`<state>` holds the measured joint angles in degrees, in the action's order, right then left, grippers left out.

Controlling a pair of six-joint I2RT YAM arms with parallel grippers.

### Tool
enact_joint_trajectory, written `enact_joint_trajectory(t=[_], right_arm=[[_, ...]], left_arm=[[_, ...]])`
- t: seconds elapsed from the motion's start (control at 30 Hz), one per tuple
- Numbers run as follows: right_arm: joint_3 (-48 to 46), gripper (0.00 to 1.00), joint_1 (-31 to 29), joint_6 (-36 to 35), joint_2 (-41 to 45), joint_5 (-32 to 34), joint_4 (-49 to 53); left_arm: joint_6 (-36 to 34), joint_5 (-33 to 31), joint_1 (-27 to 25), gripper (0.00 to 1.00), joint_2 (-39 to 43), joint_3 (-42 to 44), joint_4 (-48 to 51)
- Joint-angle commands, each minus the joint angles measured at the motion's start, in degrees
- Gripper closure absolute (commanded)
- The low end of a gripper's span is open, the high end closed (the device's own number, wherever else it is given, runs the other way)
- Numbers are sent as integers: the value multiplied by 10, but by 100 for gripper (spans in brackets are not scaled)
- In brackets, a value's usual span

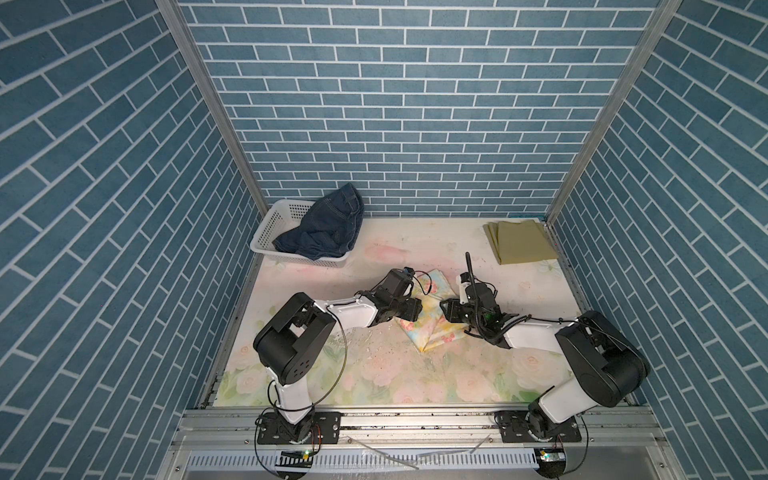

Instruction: Fold and stack the skirts

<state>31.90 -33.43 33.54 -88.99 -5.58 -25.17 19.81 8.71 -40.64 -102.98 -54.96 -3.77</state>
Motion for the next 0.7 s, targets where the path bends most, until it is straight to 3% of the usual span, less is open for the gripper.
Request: enact_joint_trajectory(t=[0.0,0.23,0.4,0.67], right_arm=[[-3,47,12,-11,17,-36,-9],[22,44,28,-36,29,-50,26],[54,43,34,-58,28,-94,59],[56,34,34,-50,-9,-127,23]], left_arm=[[8,11,0,34,0,-13,-12],[33,26,2,30,32,-23,-5],[134,-12,2,29,48,-47,46],[273,-60,2,30,32,-107,159]])
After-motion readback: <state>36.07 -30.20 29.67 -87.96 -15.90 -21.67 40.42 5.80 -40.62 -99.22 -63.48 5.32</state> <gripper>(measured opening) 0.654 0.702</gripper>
